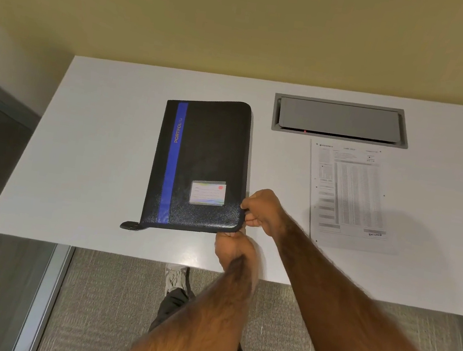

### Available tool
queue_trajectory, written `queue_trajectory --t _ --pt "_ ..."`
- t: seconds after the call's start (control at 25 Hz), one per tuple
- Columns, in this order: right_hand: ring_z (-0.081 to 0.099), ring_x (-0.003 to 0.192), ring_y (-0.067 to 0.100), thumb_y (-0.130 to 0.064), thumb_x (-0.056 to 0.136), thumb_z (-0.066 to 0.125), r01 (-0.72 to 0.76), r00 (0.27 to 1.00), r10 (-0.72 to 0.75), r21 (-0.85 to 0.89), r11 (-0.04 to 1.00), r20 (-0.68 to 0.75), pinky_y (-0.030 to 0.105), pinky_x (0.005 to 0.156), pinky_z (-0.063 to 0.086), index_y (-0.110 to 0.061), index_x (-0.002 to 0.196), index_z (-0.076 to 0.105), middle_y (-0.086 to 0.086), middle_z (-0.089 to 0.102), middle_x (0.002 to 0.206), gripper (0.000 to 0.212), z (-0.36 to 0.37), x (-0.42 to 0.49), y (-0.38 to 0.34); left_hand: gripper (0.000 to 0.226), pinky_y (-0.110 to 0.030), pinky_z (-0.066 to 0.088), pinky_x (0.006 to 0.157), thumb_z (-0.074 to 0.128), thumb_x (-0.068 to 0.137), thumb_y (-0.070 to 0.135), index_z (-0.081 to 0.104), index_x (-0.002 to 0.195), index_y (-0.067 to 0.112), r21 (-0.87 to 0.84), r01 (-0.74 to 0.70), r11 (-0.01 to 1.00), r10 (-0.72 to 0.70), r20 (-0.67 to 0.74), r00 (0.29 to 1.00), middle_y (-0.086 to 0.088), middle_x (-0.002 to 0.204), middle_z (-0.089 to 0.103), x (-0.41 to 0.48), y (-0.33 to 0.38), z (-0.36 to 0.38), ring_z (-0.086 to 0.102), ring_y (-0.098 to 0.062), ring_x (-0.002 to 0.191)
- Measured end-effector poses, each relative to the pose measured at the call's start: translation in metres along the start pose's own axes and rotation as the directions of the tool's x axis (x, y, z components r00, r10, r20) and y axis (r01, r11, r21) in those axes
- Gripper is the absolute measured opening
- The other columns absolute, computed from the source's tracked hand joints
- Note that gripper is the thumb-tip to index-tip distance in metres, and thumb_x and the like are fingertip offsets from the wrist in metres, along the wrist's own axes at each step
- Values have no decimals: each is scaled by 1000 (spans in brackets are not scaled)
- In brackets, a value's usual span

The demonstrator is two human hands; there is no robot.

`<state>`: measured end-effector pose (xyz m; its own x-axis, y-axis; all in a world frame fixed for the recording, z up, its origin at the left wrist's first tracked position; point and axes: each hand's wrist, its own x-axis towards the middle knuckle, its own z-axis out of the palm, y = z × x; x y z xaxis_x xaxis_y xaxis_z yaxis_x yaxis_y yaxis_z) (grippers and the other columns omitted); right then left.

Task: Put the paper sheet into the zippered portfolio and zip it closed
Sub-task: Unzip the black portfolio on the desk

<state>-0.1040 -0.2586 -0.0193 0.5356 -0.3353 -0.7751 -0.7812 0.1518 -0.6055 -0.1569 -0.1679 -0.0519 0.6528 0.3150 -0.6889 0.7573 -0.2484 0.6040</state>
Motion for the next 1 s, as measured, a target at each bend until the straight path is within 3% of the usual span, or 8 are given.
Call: queue_trajectory --t 0.12,0.24,0.48,0.6,0.72,0.84,1.0 --pt "72 65 25 -3 85 61 -3 1000 3 -3 1000 -13 28 54 57 -4 80 61 14 71 79 5 1 3 1 15 -25 46 70 59 94 19 62 79 20 101 -84 991 87 -24 996 7 78 64 6 -9 -16 62 -21 75" --pt "72 69 27 -3 84 62 -17 1000 17 19 1000 -12 31 59 58 -2 86 62 16 72 85 3 2 5 1 21 -25 48 60 62 95 24 54 76 23 200 -146 969 155 -31 987 11 71 62 22 -17 -44 63 -13 67" --pt "72 78 29 -7 88 64 -50 999 50 -18 999 -3 30 54 58 -3 103 60 10 68 93 16 3 4 -5 22 -37 56 76 66 93 33 57 75 24 364 -237 901 297 -119 947 9 71 64 62 -13 -106 66 -20 72" --pt "71 76 29 -7 89 64 -65 998 65 -50 997 -10 27 47 57 -5 89 61 11 68 90 4 3 1 -11 22 -45 52 89 67 92 32 59 75 20 448 -275 851 384 -173 907 -1 85 65 85 -10 -132 64 -26 81" --pt "70 72 29 -9 90 63 -68 997 63 -113 991 -53 24 41 54 -6 82 59 12 67 86 10 4 -4 -17 20 -43 46 94 71 89 34 65 78 18 562 -271 781 462 -229 857 -3 99 58 100 -7 -151 60 -26 93" --pt "67 72 25 -12 92 64 -50 997 37 -213 976 -66 28 51 57 -6 81 60 14 64 88 13 6 -6 -21 21 -42 41 97 75 85 33 65 81 16 547 -273 791 479 -276 833 -3 107 59 110 -6 -166 56 -25 100" --pt "66 81 28 -10 91 64 -35 998 24 -180 983 -65 33 63 58 -5 88 59 15 64 95 8 8 -14 -28 20 -46 41 103 76 85 31 68 89 13 582 -252 773 502 -320 804 -6 125 59 124 -8 -183 56 -26 112"
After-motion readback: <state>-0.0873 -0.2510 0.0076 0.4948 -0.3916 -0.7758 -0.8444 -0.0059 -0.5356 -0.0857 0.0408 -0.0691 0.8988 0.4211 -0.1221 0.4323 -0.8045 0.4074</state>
